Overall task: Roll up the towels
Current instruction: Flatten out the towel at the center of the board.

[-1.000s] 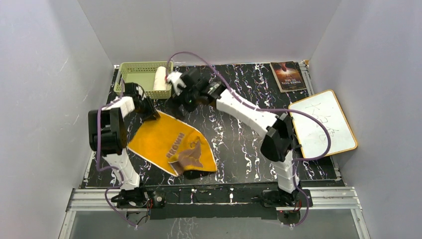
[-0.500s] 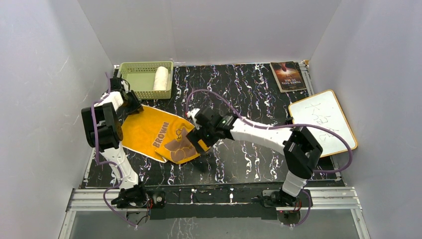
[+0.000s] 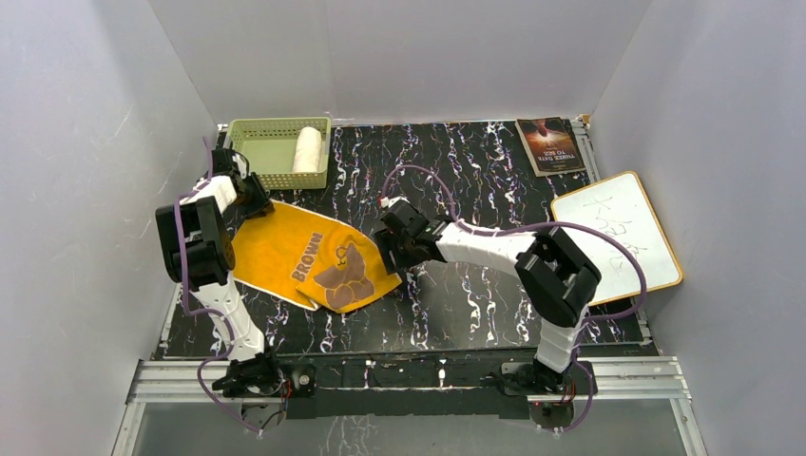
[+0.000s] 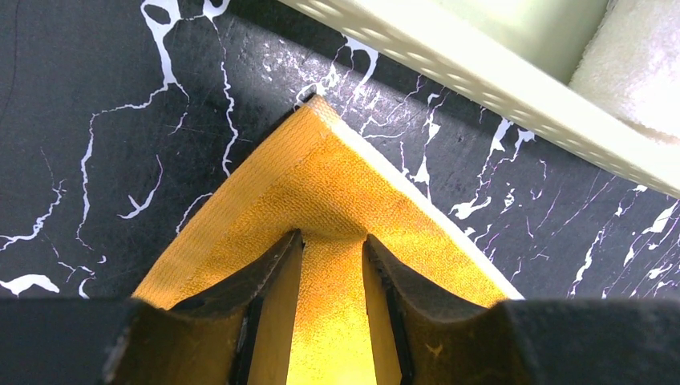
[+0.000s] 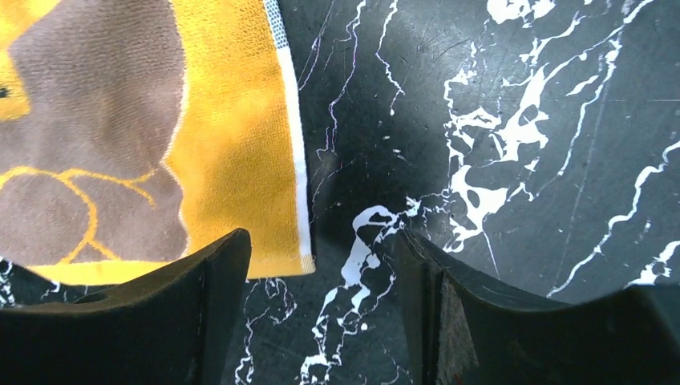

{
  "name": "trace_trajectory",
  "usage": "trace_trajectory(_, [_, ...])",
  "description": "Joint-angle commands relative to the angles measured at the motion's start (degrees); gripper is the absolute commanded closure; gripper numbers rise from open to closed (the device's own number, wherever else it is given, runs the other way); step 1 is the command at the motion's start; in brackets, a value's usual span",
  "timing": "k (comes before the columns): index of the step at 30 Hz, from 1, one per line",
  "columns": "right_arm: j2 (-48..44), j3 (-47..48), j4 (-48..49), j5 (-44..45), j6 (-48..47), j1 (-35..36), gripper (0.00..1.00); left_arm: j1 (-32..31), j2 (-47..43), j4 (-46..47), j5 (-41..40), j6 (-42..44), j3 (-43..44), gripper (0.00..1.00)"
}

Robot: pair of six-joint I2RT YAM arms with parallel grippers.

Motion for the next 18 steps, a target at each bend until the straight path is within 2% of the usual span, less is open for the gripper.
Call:
trace_trajectory(1, [2.41, 1.23, 3.03, -0.4, 0.84, 0.4, 0.39, 0.46, 2.19, -7.47, -3.12, 1.93, -3.36, 0.66])
trace_trajectory(6, [3.8, 1.26, 3.07, -2.09, -0.44, 1.4, 0.43, 0.46, 2.09, -7.46, -3.0, 2.04, -3.38, 0.66])
trace_trajectory(10, [6.15, 3.46, -1.3, 4.85, -2.87, 3.71, 0.47, 0.46, 2.22, -7.52, -2.91, 2.1, -3.49, 0.66])
trace_trajectory(14, [7.27, 1.93, -4.07, 12.56, -5.88, 4.03, 0.47, 0.48, 2.07, -7.7, -3.06, 2.19, -3.64, 0.66])
trace_trajectory(16, [8.26, 0.45, -4.78, 15.2, -7.4, 1.85, 0.46, 0.5, 1.92, -7.45, -3.19, 2.23, -3.77, 0.66])
trace_trajectory(18, [9.33, -0.86, -3.5, 14.78, -8.61, -3.44, 0.46, 0.1, 1.67, -7.29, -3.09, 1.68, -4.03, 0.66])
